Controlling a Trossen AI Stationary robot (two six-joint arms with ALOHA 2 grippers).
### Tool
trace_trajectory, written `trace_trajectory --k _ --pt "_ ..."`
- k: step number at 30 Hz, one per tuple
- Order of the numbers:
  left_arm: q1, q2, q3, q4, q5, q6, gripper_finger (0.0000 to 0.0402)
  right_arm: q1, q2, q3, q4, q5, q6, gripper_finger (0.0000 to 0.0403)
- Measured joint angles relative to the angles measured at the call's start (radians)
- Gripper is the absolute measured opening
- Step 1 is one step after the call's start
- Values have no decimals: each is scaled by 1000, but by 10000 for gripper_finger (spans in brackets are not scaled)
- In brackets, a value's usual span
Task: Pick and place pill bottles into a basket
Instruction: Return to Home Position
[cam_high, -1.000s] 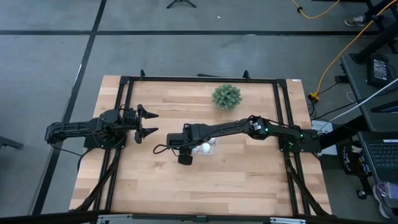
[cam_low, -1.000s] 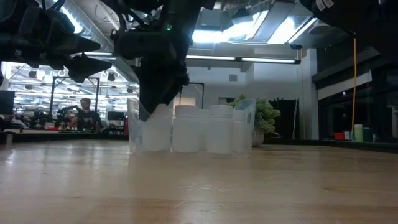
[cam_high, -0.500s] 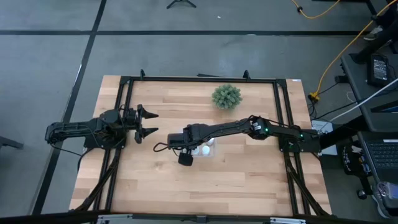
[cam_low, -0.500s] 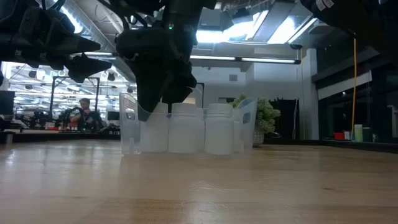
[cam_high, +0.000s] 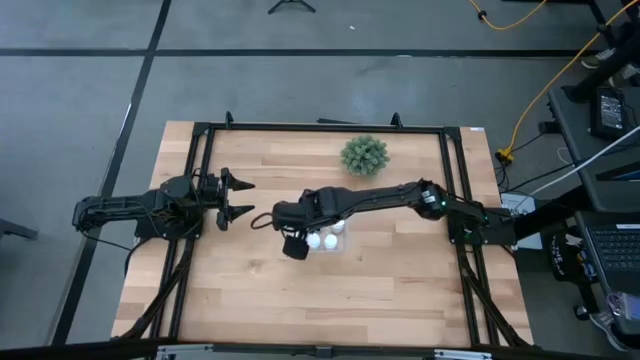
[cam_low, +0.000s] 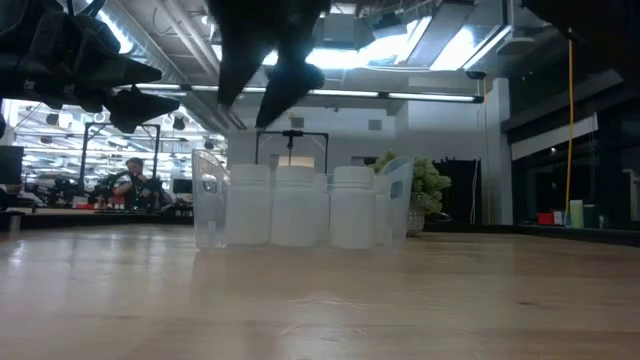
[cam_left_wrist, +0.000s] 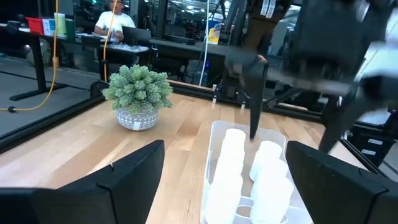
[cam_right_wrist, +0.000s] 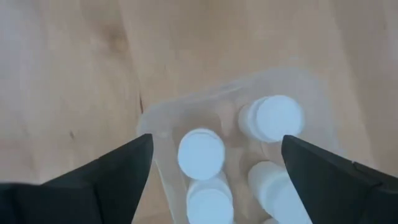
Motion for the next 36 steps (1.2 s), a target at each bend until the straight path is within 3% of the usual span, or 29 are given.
trace_trajectory --k 8,15,17,19,21,26,29,32,36 --pt "0 0 0 0 0 0 329 10 -191 0 27 81 -69 354" --pt "0 0 0 0 0 0 328 77 -415 1 85 83 -371 354" --pt "0 0 0 0 0 0 329 92 -472 1 79 132 -431 354" --pt "0 0 0 0 0 0 328 95 -524 2 31 198 -446 354" --pt "0 0 0 0 0 0 327 96 -569 2 -43 245 -356 354" --pt "0 0 0 0 0 0 329 113 -632 2 -238 242 -318 354" --pt "0 0 0 0 0 0 328 128 -648 0 -381 254 -392 354" --pt "0 0 0 0 0 0 327 120 -684 -28 -397 276 -446 354" --pt "0 0 0 0 0 0 329 86 -807 -119 -344 189 -553 354"
